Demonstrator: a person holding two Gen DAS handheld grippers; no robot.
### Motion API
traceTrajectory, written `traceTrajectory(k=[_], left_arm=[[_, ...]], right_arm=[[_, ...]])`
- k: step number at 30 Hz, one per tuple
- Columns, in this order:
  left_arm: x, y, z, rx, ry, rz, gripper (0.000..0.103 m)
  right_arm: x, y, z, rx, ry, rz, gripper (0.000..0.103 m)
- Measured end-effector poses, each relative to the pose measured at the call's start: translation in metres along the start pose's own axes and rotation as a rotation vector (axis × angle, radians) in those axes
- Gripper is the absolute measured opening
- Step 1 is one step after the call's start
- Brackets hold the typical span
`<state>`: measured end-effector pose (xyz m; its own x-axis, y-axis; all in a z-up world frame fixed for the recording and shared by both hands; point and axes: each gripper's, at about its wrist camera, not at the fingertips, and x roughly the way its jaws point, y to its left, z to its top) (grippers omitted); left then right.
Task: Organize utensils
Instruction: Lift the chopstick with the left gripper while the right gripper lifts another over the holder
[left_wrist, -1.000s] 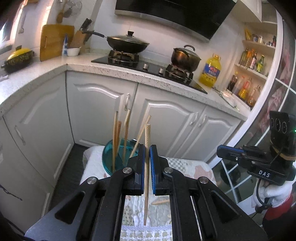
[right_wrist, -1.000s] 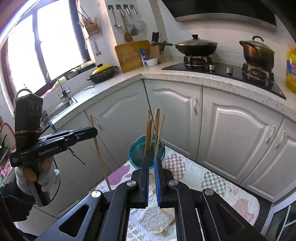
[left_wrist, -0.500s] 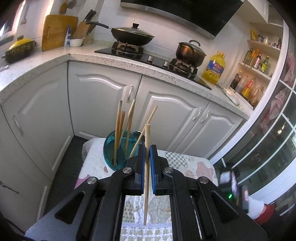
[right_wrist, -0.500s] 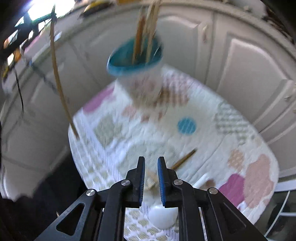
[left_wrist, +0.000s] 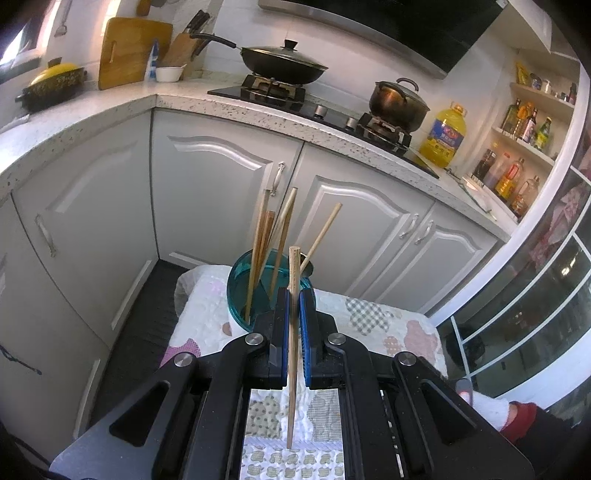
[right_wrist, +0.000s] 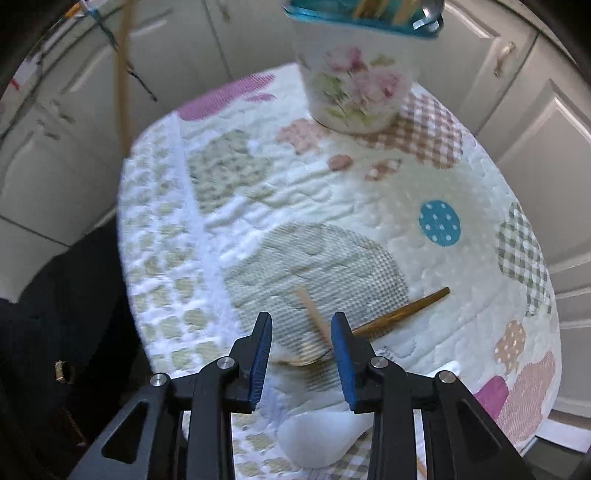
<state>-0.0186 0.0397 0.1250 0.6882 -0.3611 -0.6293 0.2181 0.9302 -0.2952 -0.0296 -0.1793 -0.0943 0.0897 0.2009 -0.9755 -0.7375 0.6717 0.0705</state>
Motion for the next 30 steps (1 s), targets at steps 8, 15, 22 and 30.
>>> traceTrajectory(k=[8,15,22,30], left_arm=[[-0.006,0.004,0.003,-0.011,-0.016,0.004,0.004],[-0.015,0.004,0.011,-0.016,-0.047,-0.005,0.004],[-0.034,0.0,0.037,-0.018,-0.129,-0.001,0.004],[-0.033,-0.003,0.077,-0.017,-0.224,0.057,0.004]], right_arm=[[-0.005,-0.012,0.003,0.073,-0.026,0.002,0.005],[-0.086,-0.033,-0.005,0.177,-0.209,0.03,0.005],[-0.163,-0.04,0.001,0.248,-0.44,0.056,0.005],[-0.243,-0.044,0.03,0.257,-0.666,0.08,0.005]])
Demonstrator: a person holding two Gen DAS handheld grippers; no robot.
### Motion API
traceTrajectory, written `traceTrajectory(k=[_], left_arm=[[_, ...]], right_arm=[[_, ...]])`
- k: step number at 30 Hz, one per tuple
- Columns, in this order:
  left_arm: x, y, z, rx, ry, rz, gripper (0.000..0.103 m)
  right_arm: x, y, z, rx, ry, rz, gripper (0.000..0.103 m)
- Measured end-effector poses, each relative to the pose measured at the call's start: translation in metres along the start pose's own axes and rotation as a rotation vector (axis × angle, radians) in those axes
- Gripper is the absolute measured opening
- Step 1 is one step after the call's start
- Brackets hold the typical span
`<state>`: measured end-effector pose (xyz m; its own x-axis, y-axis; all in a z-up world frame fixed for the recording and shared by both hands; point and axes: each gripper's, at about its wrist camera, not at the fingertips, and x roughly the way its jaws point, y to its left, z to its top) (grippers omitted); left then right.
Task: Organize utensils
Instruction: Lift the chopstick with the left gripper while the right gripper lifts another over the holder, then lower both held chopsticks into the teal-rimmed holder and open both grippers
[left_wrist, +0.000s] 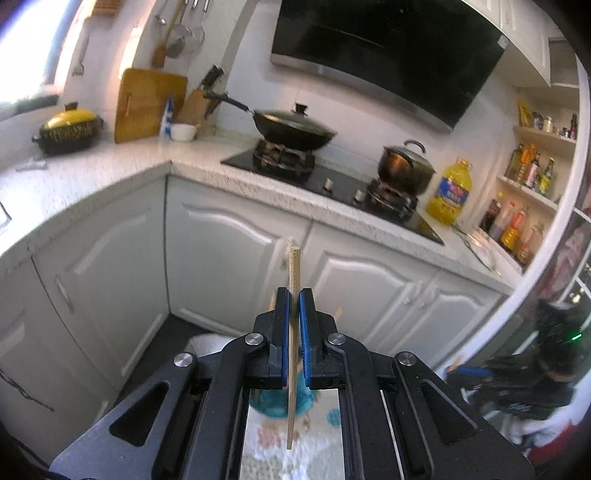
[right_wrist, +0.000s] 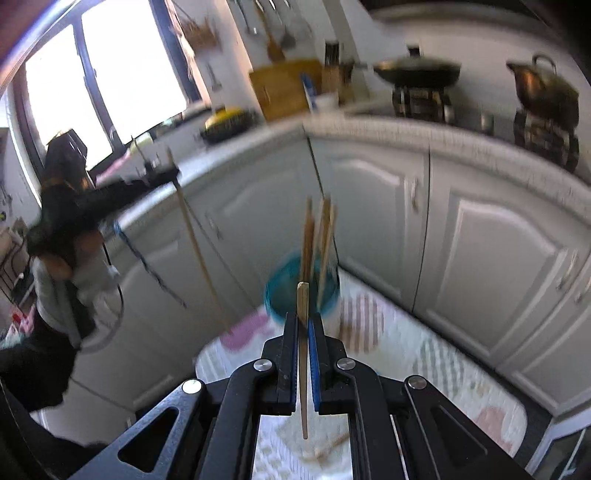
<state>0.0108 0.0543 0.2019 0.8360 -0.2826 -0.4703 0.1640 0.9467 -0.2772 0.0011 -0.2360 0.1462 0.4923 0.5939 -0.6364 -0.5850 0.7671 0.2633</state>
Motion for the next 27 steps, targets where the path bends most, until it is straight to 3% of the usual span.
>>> traceTrajectory(k=[7,13,18,27], left_arm=[[0.037,0.001,0.014,0.032,-0.039,0.082,0.004],[0.079,0.014,0.008,0.004,0.003,0.111,0.004],[0.112,0.023,-0.007,-0.001,0.038,0.149,0.004],[0.143,0.023,-0.037,0.017,0.108,0.168,0.004]], right_arm=[[0.001,0.01,0.073,0.023,-0.168,-0.014,0.005],[0.049,0.006,0.099,0.04,-0.17,-0.024,0.005],[0.083,-0.003,0.094,0.055,-0.14,-0.022,0.005],[0.132,-0.031,0.049,0.129,-0.032,-0.041,0.005]])
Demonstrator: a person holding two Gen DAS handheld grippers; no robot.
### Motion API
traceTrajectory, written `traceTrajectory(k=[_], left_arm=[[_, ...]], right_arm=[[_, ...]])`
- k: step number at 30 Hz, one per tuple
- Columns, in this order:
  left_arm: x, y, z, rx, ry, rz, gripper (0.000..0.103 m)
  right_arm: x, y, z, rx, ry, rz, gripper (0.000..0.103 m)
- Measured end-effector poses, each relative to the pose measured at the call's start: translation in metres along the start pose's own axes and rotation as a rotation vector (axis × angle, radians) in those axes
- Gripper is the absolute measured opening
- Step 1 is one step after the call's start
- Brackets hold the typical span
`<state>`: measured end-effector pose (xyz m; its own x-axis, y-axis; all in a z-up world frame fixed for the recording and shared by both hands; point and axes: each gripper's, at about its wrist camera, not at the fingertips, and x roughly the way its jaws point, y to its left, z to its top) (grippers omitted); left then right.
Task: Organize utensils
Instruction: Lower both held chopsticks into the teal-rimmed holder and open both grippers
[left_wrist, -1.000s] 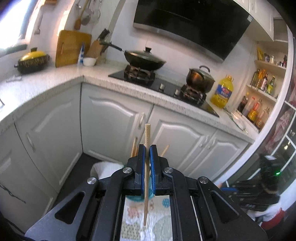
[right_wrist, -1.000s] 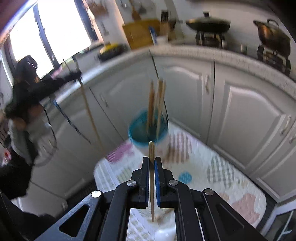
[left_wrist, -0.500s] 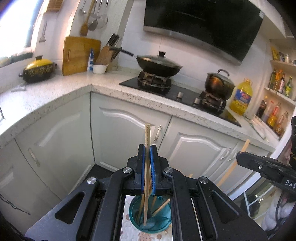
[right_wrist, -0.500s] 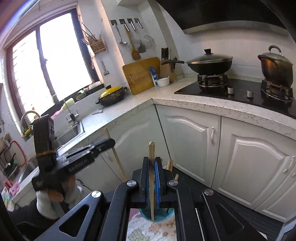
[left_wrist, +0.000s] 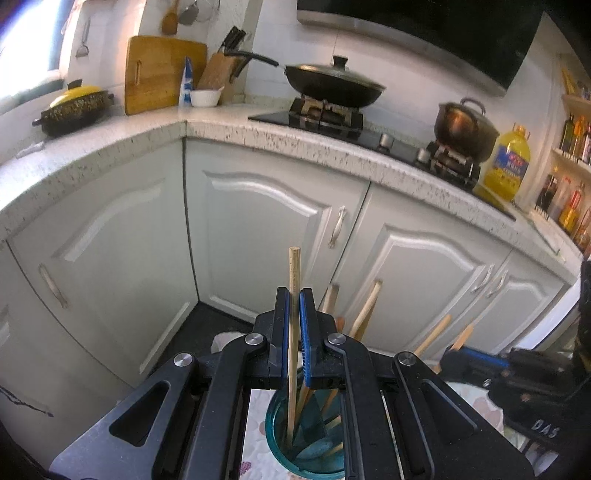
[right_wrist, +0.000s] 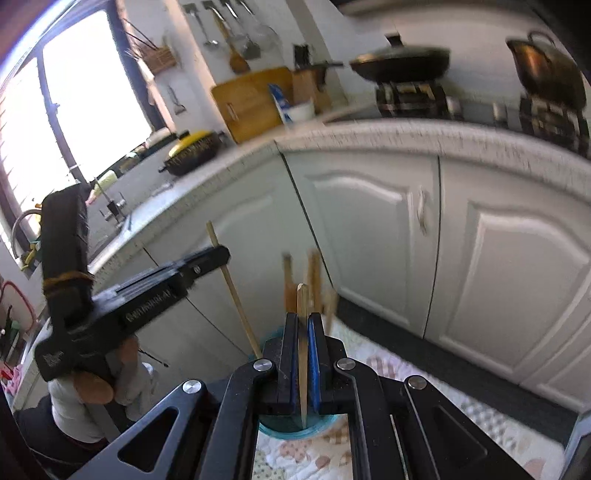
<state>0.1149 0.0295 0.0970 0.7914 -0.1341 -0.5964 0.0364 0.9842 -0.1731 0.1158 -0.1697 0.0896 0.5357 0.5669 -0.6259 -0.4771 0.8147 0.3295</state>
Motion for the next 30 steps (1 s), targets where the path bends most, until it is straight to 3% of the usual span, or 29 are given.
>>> traceTrajectory(k=[8,10,12,19,30], left_arm=[[0.01,-0.001,-0.015,0.003,0.063,0.018,0.004],[0.009,-0.001,-0.017,0.0,0.067,0.02,0.004],[0.006,-0.002,-0.019,0.002,0.074,0.018,0.006],[-0.011,-0.003,-0.027,0.016,0.066,0.021,0.021],[-0.048,-0.021,-0.05,0.072,0.059,0.018,0.025]], right_arm=[[0.008,-0.021,-0.018,0.062,0.052,-0.014,0.006],[0.005,-0.022,-0.019,0.064,0.051,-0.015,0.024],[0.001,-0.023,-0.022,0.073,0.049,-0.012,0.034],[-0.01,-0.021,-0.038,0.07,0.079,-0.019,0.034],[-0.045,-0.006,-0.066,0.047,0.045,-0.072,0.038]])
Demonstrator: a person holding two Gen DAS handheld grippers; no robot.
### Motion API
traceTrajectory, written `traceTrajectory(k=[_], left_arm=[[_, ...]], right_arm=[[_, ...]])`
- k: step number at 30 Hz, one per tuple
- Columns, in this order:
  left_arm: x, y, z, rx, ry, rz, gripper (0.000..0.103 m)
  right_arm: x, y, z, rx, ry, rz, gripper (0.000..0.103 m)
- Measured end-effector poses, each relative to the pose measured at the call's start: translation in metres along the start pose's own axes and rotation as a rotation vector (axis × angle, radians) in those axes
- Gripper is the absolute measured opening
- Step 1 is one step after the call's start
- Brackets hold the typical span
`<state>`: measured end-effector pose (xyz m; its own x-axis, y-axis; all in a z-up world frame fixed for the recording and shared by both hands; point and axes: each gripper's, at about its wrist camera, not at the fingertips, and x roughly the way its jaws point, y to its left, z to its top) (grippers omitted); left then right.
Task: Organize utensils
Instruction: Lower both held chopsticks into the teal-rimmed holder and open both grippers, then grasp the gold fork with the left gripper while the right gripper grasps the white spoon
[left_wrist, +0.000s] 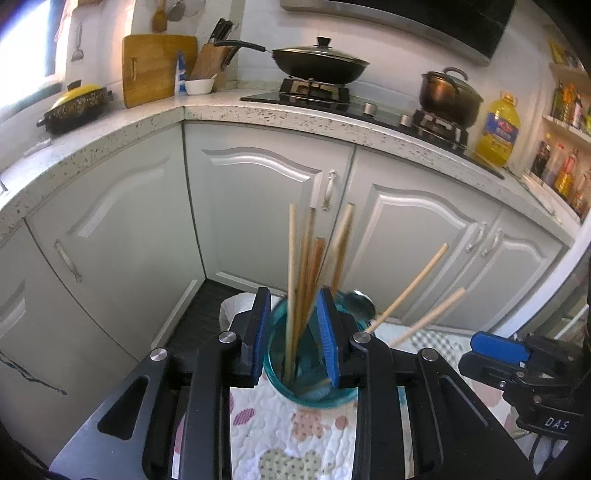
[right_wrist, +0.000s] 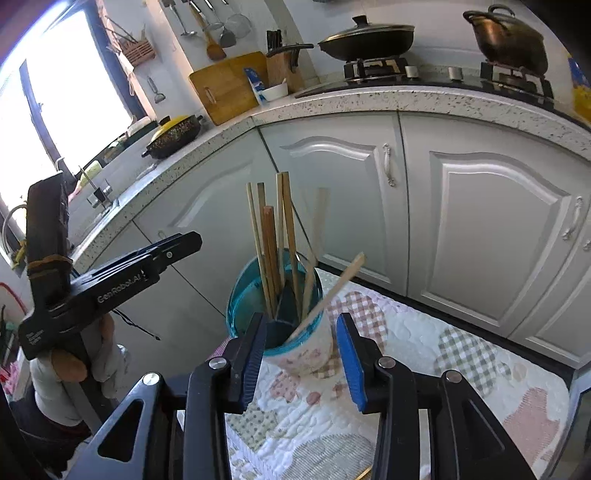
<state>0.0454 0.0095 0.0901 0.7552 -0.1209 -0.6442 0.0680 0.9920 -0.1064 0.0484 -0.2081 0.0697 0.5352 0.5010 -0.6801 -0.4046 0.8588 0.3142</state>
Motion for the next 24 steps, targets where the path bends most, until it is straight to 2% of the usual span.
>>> traceTrajectory(k=[11,21,23,24], left_arm=[[-0.027,-0.031,-0.028,0.047,0.001,-0.048,0.025],[-0.035,-0.055,-0.047,0.081,0.03,-0.095,0.025],[-0.034,-0.058,-0.052,0.081,0.047,-0.11,0.025],[-0.032,-0.06,-0.055,0.08,0.056,-0.117,0.025]], right_arm=[[-0.037,0.007,-0.028,0.004,-0.036,-0.073,0.041],[-0.063,-0.004,-0.05,0.033,-0.03,-0.132,0.041],[-0.067,-0.008,-0.055,0.032,-0.022,-0.151,0.043],[-0.07,-0.011,-0.059,0.034,-0.016,-0.159,0.048]])
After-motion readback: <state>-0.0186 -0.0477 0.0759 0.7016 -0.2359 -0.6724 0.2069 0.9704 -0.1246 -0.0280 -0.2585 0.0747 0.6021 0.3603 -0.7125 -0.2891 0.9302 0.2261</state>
